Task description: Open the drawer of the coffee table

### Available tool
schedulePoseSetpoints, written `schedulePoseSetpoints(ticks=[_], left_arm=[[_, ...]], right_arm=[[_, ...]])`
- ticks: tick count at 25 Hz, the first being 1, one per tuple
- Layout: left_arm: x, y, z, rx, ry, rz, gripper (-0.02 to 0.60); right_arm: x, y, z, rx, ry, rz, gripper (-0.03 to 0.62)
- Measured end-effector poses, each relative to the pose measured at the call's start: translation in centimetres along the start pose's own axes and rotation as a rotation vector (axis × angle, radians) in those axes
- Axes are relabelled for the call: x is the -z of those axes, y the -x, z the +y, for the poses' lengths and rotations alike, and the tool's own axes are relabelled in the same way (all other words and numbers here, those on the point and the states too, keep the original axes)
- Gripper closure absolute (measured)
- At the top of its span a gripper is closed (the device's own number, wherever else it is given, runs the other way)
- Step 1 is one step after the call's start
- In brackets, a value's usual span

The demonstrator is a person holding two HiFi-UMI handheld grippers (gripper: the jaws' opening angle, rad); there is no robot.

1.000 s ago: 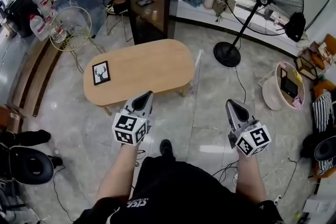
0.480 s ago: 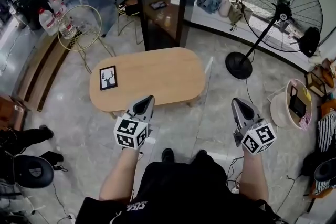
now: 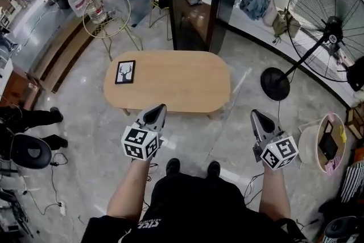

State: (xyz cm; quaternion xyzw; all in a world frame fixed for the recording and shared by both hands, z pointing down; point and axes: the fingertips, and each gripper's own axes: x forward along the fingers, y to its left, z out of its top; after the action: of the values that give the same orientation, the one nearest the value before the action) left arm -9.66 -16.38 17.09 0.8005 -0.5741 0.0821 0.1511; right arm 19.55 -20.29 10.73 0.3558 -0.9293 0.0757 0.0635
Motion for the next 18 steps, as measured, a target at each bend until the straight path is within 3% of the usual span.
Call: schedulePoseSetpoints(ticks=[10, 18], left_arm=[[2.9, -3.2, -7.1, -0.142, 0.049, 0.044, 0.572], [10.3, -3.9, -0.8, -0.18, 0.123, 0.115, 0.572]], right_arm=[[6.6, 1.6, -6.5, -0.233, -0.034, 0.133, 0.575], [12.3, -5.8, -1.4, -0.391, 0.007, 0.261, 0.531]])
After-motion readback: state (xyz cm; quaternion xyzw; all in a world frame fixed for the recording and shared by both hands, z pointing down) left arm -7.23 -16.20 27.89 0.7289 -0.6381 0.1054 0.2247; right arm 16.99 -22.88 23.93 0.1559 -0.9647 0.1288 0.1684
